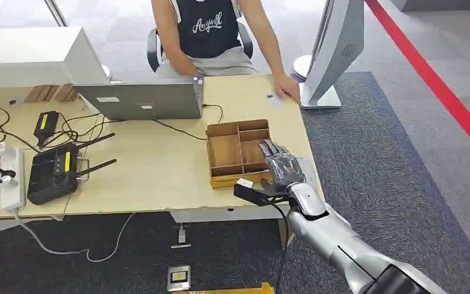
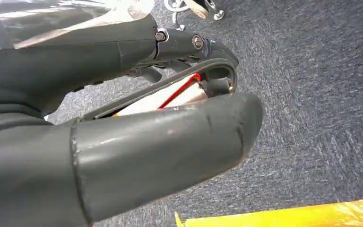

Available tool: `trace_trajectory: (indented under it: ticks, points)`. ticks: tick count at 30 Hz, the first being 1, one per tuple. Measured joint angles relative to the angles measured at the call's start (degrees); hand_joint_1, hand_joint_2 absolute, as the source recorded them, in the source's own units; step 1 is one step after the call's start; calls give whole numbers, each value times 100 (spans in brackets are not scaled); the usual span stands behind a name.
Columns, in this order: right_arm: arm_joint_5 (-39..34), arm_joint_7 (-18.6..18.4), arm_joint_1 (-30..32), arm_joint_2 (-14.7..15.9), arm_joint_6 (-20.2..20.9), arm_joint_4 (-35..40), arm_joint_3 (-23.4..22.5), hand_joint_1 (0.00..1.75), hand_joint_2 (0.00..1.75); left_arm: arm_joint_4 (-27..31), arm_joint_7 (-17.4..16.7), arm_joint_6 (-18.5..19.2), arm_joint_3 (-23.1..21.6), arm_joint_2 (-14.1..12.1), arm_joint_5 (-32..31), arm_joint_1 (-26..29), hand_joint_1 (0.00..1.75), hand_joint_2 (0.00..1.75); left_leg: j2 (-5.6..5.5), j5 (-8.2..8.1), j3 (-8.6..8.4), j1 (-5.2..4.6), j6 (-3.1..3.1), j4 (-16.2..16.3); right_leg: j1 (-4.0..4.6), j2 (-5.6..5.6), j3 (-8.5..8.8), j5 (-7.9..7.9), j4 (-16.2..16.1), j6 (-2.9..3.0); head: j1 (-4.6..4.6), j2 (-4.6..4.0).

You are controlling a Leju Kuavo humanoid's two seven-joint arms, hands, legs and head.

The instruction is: Pass the card to the sensor for recognition and then transmit it.

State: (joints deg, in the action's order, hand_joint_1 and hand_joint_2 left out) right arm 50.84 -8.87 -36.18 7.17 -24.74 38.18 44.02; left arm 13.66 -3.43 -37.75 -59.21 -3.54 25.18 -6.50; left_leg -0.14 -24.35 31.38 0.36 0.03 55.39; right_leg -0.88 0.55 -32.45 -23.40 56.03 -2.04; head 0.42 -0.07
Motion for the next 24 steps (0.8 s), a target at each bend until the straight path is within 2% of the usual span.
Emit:
trace_trajectory:
  ticks: [24]
  points:
    - [-162,153,-92,-133,94,-175,-42,175,175,-9,109,0,112,0,-197,-3,0,0,1,0,-3,0,0,0,0,0,1,0,0,1,0,0]
